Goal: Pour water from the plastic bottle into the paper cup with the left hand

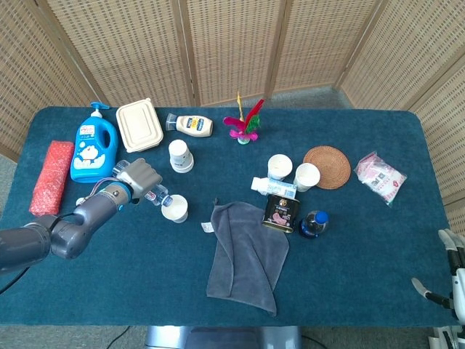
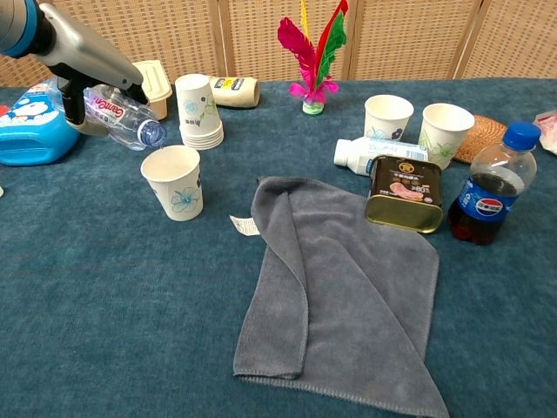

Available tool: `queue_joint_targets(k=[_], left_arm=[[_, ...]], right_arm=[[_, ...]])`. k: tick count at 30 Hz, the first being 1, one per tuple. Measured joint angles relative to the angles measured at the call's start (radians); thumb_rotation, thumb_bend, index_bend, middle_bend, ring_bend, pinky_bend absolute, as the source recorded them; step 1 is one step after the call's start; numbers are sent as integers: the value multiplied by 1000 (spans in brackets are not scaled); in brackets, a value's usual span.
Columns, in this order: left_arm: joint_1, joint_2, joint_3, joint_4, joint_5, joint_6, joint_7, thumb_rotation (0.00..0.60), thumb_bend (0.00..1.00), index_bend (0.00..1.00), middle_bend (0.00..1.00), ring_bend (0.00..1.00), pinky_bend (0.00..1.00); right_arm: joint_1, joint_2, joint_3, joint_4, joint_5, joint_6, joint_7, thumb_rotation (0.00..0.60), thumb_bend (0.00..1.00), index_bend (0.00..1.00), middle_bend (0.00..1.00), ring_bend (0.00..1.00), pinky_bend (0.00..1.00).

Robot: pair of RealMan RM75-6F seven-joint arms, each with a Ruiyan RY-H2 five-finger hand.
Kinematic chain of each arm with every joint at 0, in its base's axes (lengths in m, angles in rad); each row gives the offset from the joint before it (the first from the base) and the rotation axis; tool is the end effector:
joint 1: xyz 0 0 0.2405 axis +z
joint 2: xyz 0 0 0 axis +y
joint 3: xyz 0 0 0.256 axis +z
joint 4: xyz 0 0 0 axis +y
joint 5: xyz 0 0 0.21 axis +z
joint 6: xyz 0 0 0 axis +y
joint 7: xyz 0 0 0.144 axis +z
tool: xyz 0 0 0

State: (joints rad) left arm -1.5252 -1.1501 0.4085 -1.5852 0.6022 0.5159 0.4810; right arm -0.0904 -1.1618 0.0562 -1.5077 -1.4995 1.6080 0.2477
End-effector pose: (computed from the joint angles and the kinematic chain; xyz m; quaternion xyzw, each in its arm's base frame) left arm -0.1154 0.4104 0.0709 -0.8895 -0.2140 -0.0269 0.4029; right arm -0.3463 -0.1240 0.1724 0.4945 -0.4440 0.4322 0.6096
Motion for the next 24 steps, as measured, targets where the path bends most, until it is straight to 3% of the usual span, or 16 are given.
queue_joint_targets(k=[16,24], left_arm=[[179,20,-92,-30,14,84,-164,600,641,335,391,374,417],[314,34,-165,-43,51,176,-276,600,638,327,379,376,422]], right_arm=[[0,13,-4,-18,-14,2,-10,600,186,0,0,0,0],[7,25,-3,-48,-25,1,-35,600,185,0,0,0,0]])
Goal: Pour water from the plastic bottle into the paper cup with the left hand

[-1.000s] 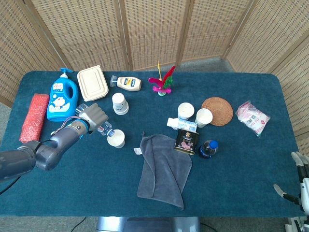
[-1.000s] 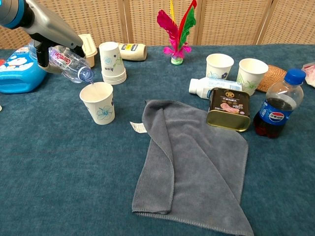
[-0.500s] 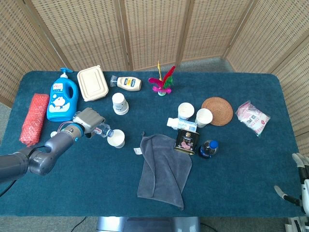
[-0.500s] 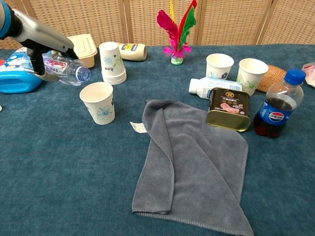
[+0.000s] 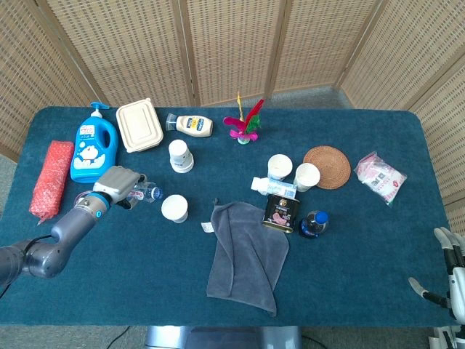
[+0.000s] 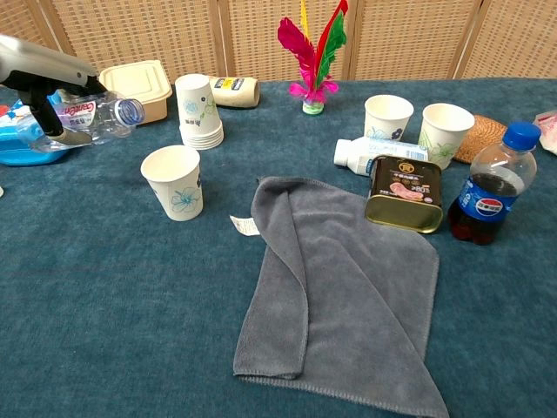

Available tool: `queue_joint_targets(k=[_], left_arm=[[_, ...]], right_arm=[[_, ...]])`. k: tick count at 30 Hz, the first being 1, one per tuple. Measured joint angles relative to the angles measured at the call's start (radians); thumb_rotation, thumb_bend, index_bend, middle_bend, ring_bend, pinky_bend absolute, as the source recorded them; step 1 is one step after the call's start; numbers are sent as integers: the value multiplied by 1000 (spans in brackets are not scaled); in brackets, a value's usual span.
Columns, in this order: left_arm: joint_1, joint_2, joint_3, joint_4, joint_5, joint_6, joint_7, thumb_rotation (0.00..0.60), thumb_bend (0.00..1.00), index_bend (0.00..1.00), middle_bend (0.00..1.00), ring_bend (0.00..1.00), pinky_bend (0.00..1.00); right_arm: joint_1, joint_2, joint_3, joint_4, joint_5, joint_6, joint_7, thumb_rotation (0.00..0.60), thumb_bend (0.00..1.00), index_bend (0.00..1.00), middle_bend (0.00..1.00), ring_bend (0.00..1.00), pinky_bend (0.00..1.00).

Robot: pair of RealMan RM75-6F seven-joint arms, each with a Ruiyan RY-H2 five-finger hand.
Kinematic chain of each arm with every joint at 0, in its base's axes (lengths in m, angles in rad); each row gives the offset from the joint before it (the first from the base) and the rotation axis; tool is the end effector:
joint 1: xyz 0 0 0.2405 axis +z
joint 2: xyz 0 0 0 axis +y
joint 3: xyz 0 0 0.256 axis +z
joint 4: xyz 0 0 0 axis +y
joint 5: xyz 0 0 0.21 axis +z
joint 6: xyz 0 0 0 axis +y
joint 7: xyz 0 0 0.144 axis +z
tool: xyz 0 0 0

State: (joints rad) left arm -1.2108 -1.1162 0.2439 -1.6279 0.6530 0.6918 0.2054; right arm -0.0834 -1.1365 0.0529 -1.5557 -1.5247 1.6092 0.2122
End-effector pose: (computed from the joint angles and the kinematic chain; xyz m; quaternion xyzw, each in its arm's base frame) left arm -0.1717 0.3875 0.0818 -0.7844 -0.4160 -0.1595 0.4315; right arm -0.3354 -0.1268 0.1741 0.5080 -0.4367 0.4338 0.6025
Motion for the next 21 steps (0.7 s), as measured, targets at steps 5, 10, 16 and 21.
queue_joint_targets(k=[5,10,16,21], left_arm=[[91,22,-59,-16,40,39,-101,600,631,325,374,376,417],[189,46,-124,-42,83,79,-242,600,628,299,366,372,414],[331,90,-201,-86,186,118,-472,600,628,278,350,359,402],[437,127,-249,-117,318,143,-692,600,621,274,338,342,387]], right_arm=[[5,7,0,-19,-7,-1,-15,600,185,0,0,0,0],[13,14,-1,-35,-13,-9,-29,600,185,0,0,0,0],[25,20,0,-53,-21,-18,-44,600,185,0,0,0,0],[37,22,1,-64,-24,-30,-57,600,187,0,0,0,0]])
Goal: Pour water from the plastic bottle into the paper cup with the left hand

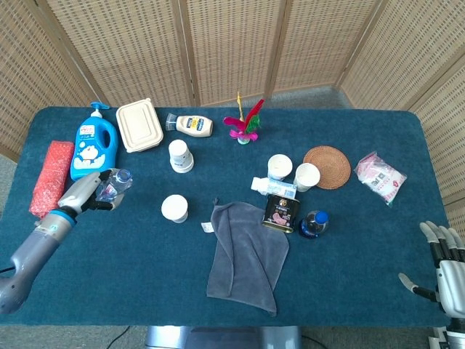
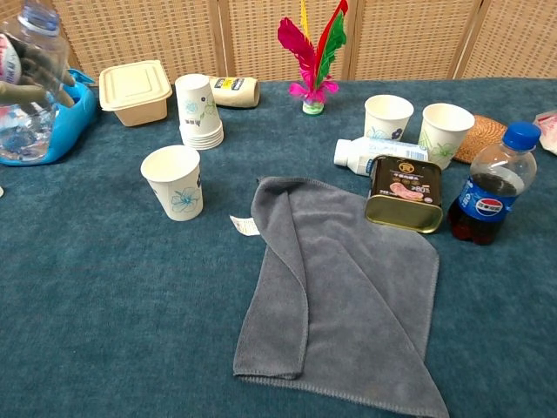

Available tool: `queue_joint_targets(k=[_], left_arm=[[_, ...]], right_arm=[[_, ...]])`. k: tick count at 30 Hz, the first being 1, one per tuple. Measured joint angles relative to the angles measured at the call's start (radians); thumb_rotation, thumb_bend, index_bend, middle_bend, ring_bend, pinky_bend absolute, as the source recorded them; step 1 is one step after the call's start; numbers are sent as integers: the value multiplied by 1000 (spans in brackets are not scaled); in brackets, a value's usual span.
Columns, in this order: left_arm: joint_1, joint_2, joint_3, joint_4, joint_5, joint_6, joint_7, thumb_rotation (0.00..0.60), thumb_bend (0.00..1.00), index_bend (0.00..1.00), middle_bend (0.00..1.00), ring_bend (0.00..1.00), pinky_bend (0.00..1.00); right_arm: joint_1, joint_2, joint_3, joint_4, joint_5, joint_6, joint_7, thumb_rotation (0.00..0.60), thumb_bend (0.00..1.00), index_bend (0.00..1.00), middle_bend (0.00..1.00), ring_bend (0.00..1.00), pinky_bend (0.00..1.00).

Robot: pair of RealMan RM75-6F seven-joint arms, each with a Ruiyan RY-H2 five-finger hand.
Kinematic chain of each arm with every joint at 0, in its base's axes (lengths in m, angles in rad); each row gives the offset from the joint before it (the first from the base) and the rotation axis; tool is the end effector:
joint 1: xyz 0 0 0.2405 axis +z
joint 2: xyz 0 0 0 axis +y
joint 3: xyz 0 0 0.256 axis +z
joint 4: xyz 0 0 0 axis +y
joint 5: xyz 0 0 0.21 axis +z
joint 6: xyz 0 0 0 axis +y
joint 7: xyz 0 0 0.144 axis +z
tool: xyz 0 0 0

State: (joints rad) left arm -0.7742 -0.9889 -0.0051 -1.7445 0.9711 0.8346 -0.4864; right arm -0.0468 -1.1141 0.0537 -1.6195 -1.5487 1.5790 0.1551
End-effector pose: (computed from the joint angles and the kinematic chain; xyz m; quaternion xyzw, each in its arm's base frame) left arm -0.2166 0.3372 0.1240 -0.5543 -0.6454 -0.3856 0.3571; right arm -0.3189 -0.1402 0.1702 0.5322 -0.4296 0.4351 0.5856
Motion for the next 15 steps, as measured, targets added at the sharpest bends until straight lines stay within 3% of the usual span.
queue_joint_targets(k=[7,15], left_arm=[[145,19,-30,-7,217,49,-290,600,613,256,320,319,368],[277,14,-10,59,422,119,-572,597,612,242,297,298,344]], right_arm=[[12,-1,0,-17,-7,-9,-14,600,186,0,0,0,0],[14,2,-4,-32,-11,-6,-22,600,186,0,0,0,0]])
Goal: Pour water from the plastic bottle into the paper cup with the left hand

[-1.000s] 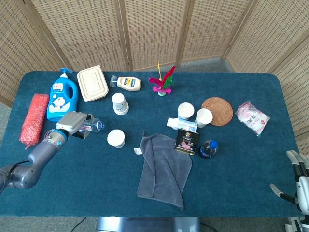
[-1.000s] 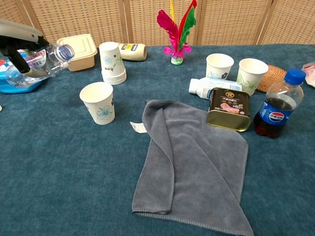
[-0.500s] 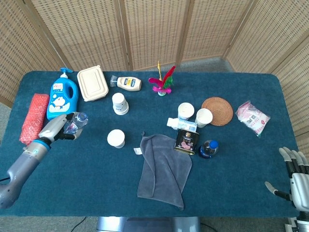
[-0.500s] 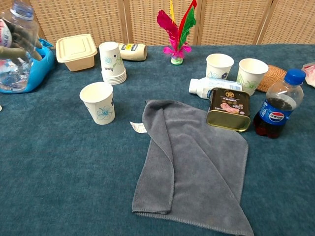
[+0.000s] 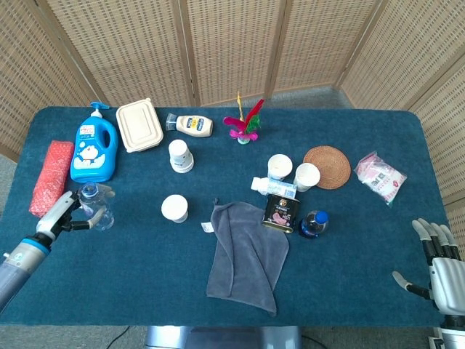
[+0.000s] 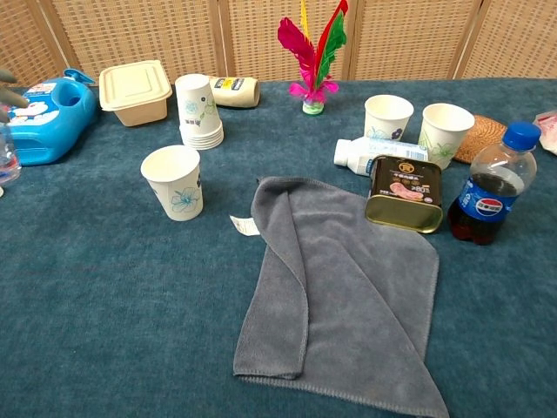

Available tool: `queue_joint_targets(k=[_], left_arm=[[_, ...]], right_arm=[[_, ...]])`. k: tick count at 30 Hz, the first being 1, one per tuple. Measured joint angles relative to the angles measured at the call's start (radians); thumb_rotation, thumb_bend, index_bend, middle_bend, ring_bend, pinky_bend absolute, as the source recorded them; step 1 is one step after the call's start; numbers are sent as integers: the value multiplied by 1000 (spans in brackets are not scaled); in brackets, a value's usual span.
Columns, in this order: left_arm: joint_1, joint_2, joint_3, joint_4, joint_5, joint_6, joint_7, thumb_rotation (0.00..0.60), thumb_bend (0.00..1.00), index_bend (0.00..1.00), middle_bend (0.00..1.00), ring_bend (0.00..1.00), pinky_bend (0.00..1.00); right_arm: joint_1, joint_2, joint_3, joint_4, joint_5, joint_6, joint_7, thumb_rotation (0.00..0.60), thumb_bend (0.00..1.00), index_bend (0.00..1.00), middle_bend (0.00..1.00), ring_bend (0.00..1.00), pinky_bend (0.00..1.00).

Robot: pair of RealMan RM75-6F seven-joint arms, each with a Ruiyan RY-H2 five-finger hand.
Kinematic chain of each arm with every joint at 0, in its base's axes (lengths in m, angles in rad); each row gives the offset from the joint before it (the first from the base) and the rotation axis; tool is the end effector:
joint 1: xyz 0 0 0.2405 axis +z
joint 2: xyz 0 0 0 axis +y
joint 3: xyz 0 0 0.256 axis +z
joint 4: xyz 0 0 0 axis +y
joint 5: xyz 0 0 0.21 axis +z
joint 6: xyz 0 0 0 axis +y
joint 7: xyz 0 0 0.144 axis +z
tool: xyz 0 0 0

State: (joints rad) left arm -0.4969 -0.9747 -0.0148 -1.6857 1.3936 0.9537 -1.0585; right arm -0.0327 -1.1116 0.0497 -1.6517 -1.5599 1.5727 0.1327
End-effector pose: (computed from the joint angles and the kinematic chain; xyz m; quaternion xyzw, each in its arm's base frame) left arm -0.2637 0.2794 0.1352 -0.4397 -0.7245 -0.4670 0.2522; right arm -0.3100 -0.1441 0.1663 0.5390 -0.4293 0.4400 0.5758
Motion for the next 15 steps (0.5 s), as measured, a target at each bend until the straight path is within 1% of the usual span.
queue_joint_targets(k=[5,8,11,15], left_arm=[[55,-25,36,83,80,37,-121,579,611,237,286,286,334],[80,-53,52,136,106,63,-168,576,611,237,286,284,331],[97,-91,60,181,127,92,-213,578,610,236,287,284,330],[107,-143,62,229,152,121,-239,579,609,236,289,282,328]], right_arm=[[0,-2,-4,-5,-1,1,-6,600,185,0,0,0,0],[1,-4,-5,-6,-1,0,-9,600,185,0,0,0,0],[2,-5,-6,-7,-2,-1,-10,600,188,0,0,0,0],[1,-6,-7,-6,2,0,-7,600,187,0,0,0,0]])
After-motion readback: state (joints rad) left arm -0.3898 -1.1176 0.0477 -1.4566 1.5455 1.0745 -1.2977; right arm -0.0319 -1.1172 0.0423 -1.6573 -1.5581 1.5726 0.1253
